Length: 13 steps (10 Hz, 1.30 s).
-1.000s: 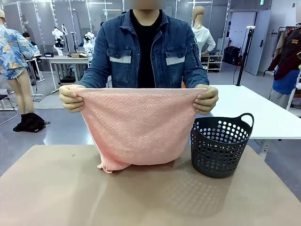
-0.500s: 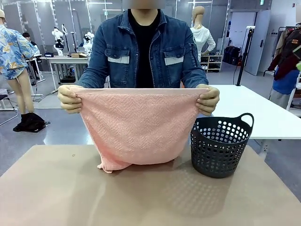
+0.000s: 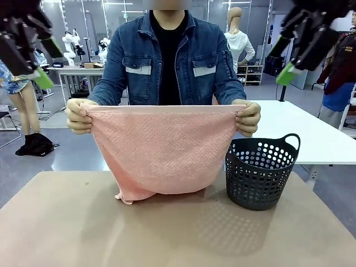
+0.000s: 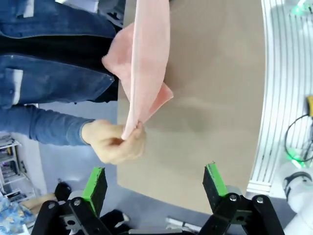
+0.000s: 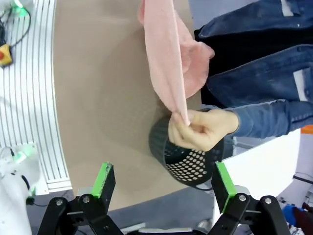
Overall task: Fold the towel.
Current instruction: Grab the top end of the 100 cm Hotel Towel extended by the human.
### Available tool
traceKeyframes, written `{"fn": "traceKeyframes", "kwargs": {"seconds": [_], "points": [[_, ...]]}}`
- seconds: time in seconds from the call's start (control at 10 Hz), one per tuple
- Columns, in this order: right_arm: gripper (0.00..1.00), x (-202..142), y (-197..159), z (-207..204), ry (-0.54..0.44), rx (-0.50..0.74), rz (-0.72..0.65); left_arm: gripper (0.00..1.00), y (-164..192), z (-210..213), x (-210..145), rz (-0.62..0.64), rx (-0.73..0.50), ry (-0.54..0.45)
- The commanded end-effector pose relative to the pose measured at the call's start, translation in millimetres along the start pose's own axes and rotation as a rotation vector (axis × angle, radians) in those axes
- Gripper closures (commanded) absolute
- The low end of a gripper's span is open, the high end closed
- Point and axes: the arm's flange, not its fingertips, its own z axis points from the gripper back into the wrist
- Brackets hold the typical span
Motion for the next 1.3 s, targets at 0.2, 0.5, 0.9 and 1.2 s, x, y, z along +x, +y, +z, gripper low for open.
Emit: {"fn": "traceKeyframes", "kwargs": {"seconds": [0.2, 0.5, 0.9, 1.2], "points": [[0.00, 34.4, -21.5, -14.7, 0.089, -0.016, 0.120, 0.00, 25.0, -7.4, 17.9, -0.016, 0.033, 0.062], [0.00, 64.3, -27.5, -40.9, 0.118, -0.032, 0.170, 0.00, 29.2, -29.6, 33.2, -0.018, 0.041, 0.091], [0.00, 81.4, -32.5, -84.3, 0.136, 0.033, 0.126, 0.00, 36.0, -65.8, 44.6, -0.038, 0.021, 0.086], [0.00, 85.2, -36.5, -114.6, 0.147, 0.078, 0.110, 0.00, 37.2, -91.1, 48.4, -0.039, -0.002, 0.101]]}}
